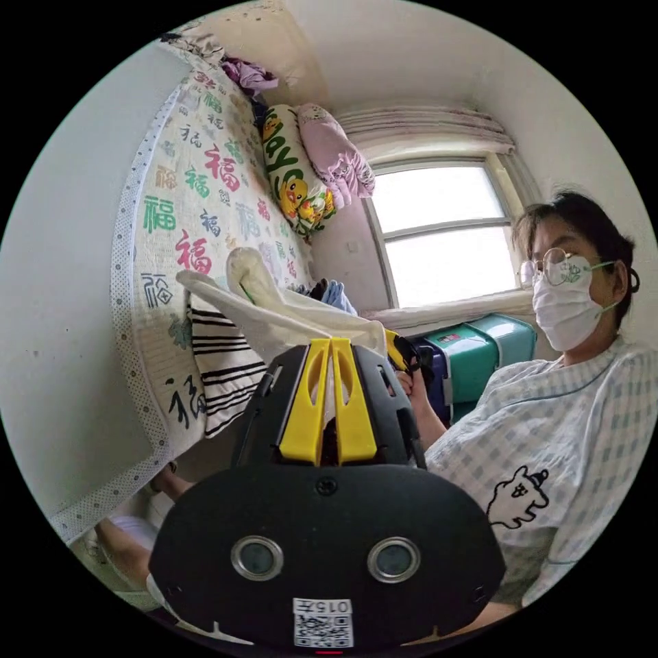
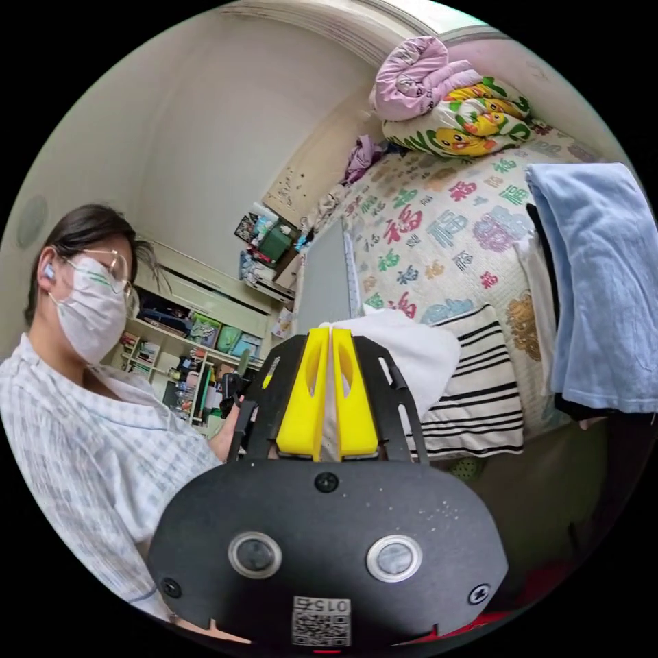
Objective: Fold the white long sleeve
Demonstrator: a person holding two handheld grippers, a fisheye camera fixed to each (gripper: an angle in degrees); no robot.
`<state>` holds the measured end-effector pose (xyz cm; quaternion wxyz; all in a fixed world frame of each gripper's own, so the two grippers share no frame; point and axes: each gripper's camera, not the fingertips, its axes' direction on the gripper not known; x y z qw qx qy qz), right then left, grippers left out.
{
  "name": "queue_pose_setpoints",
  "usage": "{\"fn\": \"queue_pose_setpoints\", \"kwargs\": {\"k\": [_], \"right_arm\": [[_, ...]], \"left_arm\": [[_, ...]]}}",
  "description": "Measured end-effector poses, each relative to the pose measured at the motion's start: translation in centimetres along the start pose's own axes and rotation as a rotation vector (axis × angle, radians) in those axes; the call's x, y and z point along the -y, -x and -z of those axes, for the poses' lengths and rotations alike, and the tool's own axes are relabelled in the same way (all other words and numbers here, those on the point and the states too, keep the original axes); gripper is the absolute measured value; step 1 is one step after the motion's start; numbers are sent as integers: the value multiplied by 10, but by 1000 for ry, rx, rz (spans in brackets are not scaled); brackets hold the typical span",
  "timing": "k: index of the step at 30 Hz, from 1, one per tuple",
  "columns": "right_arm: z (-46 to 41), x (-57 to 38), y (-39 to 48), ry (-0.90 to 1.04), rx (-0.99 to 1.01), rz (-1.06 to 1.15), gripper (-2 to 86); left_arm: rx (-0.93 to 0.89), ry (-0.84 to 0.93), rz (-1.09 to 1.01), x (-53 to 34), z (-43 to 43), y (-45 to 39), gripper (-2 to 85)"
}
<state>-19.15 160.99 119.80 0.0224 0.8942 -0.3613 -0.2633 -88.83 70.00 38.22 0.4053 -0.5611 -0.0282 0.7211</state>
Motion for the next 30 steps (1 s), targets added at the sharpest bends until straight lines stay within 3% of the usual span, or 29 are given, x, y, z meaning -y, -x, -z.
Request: {"fn": "queue_pose_setpoints", "kwargs": {"k": [7,11,14,16,18,24,28,30], "right_arm": [[-28,-30,-6,-26,104,-134,-4],[-94,-29,-38,-20,90,-247,-6],[-134,0,-61,-97,201,-322,-6],[-141,34,-60,-185,286,-305,-7],[-132,86,-19,-249,311,-132,-6],[-70,117,46,-368,325,200,-6],[-71,67,8,-288,234,233,-6],[-94,16,-61,-194,177,145,-6]], "left_arm": [[61,-106,0,-6,193,18,-9],[49,-187,122,18,310,68,-9],[5,-301,92,58,386,85,-9],[16,-376,8,89,432,74,-9],[18,-467,-193,117,486,34,-10],[43,-555,-469,102,576,-31,-9],[31,-485,-387,57,588,6,-9],[68,-452,-260,20,588,54,-9]]}}
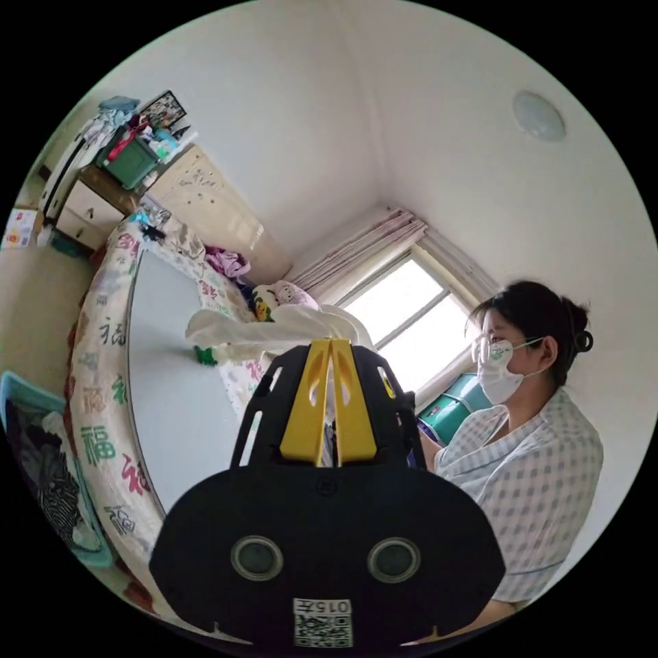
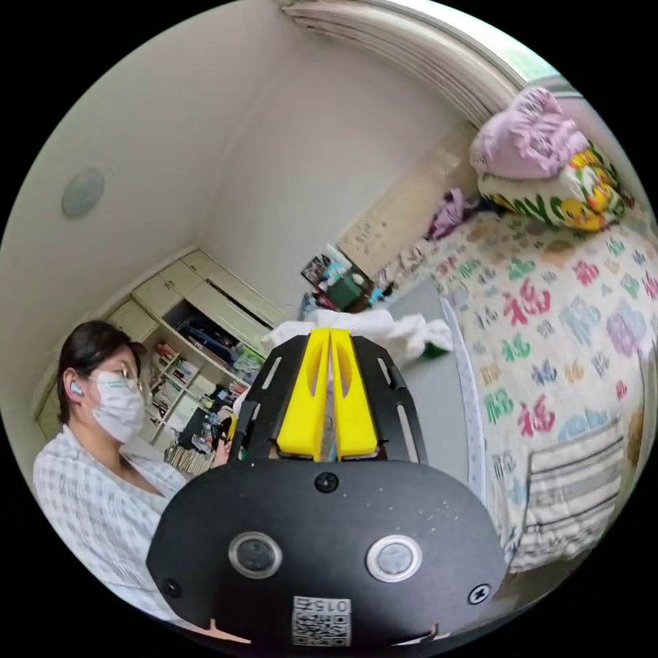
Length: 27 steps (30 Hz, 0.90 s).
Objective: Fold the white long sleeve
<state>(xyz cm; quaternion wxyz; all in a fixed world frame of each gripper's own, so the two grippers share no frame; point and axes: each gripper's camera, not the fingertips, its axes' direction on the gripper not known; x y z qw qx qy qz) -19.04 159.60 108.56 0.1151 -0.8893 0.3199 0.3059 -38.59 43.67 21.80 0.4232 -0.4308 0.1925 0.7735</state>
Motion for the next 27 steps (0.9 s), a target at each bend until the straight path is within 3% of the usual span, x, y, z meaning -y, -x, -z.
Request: {"fn": "queue_pose_setpoints", "kwargs": {"k": [4,9,14,16,18,21,24,27], "right_arm": [[-12,-112,-128,167,-203,-216,-5],[-34,-271,-324,457,-534,-490,-4],[-35,-370,-438,637,-777,-632,5],[-36,-385,-453,670,-854,-535,18],[-61,-403,-456,773,-849,-292,49],[-122,-451,-453,976,-717,41,76],[-171,-514,-462,1148,-597,314,103],[-183,-570,-500,1294,-613,415,124]], "left_arm": [[114,121,221,-79,5,65,-9],[375,410,537,-196,-12,150,-9],[564,603,750,-258,-28,186,-5],[613,632,729,-259,-33,182,-2],[699,655,653,-248,-41,170,12],[753,665,547,-233,-56,156,51],[684,724,572,-233,-77,162,80],[758,812,565,-237,-97,168,93]]}}
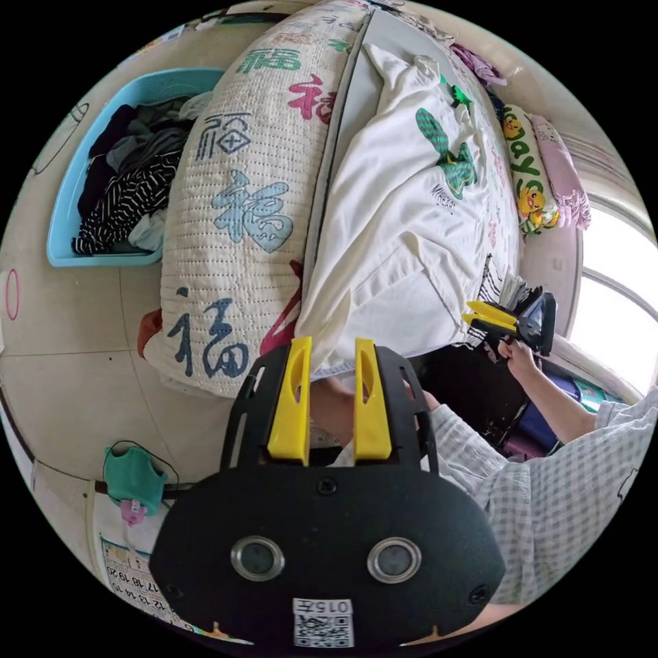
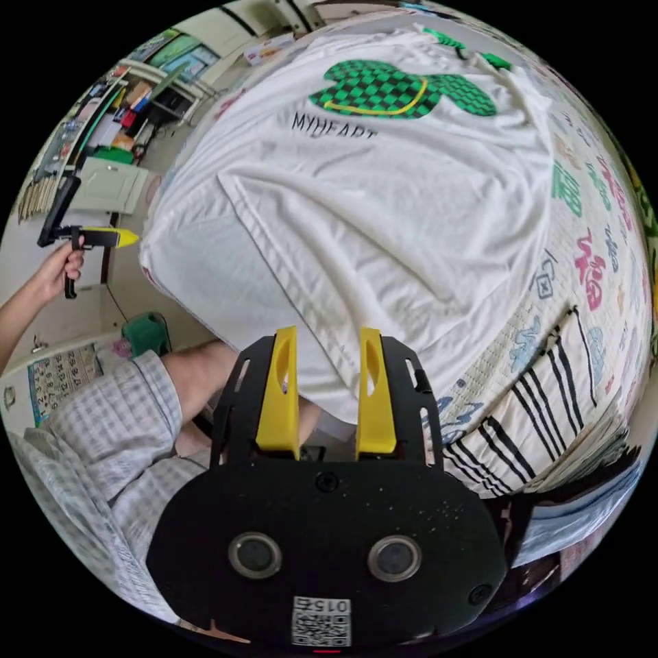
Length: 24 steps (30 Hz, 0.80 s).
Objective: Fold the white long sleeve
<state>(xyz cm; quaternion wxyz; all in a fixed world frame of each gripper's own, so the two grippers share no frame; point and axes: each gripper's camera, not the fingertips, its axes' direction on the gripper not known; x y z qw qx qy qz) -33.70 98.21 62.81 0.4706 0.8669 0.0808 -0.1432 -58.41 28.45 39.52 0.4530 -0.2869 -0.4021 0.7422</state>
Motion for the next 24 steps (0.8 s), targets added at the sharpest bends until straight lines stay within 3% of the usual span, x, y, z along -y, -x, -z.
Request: {"fn": "queue_pose_setpoints", "kwargs": {"k": [9,13,17,24], "right_arm": [[-73,-80,-51,64,-161,-4,3],[-58,-137,-91,0,-109,-86,9],[-67,-178,-111,4,-63,-80,97],[-130,-166,-101,85,-144,64,80]], "left_arm": [[138,62,65,21,-31,-28,67],[145,51,83,24,-29,-36,54],[140,53,78,29,-30,-45,56],[148,70,52,40,-32,-63,55]]}}
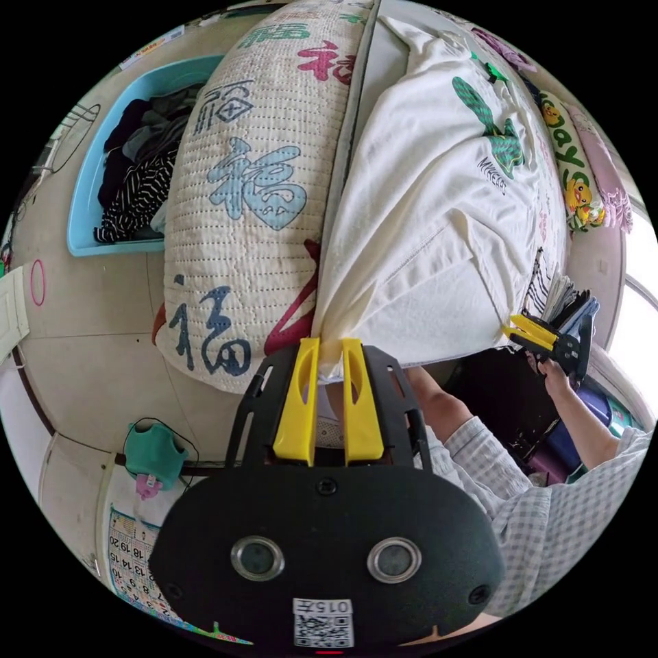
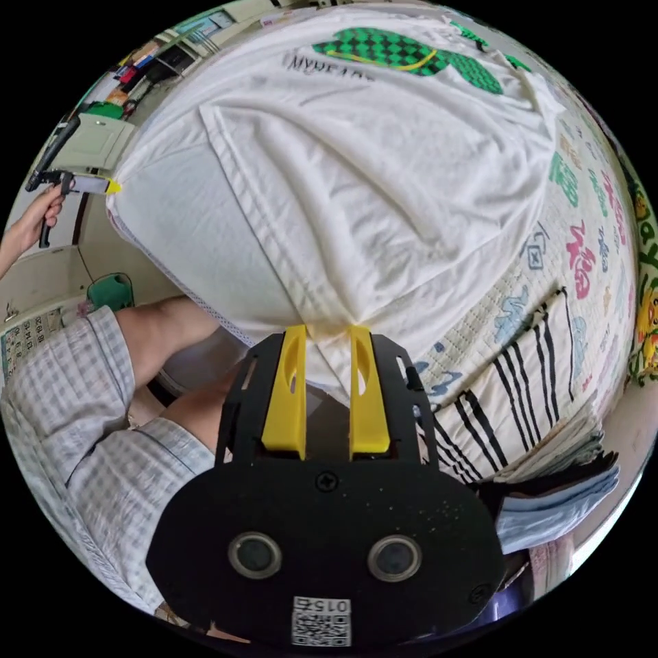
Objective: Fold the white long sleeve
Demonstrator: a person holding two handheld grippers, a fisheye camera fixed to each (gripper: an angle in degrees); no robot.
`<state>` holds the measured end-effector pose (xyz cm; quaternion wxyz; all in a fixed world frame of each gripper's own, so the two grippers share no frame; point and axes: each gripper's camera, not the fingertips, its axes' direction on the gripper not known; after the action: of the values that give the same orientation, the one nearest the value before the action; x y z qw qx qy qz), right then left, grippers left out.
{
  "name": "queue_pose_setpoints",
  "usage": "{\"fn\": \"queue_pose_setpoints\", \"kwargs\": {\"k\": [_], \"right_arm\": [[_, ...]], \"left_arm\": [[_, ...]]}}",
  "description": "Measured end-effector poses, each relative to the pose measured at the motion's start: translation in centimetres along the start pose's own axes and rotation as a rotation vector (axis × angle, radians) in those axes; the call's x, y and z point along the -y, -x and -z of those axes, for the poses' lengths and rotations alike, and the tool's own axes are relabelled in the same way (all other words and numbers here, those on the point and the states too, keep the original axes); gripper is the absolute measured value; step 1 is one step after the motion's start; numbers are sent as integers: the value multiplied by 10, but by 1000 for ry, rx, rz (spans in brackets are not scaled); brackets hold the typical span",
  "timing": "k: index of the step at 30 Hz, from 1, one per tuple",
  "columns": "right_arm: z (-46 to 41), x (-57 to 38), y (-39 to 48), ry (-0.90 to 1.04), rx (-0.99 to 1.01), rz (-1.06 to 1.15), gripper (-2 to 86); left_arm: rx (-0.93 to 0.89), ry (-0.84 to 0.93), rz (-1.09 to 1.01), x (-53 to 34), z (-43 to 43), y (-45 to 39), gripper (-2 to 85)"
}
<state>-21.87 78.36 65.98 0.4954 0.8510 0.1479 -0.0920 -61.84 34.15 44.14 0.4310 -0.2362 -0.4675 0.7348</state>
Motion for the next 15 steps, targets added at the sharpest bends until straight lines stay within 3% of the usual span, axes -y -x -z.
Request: {"fn": "queue_pose_setpoints", "kwargs": {"k": [6,15], "right_arm": [[42,-60,-81,-82,145,-235,15],[97,-165,-163,17,46,-315,8]], "left_arm": [[16,-22,-63,0,12,-20,9],[-35,-40,-138,-14,27,-60,-3]]}}
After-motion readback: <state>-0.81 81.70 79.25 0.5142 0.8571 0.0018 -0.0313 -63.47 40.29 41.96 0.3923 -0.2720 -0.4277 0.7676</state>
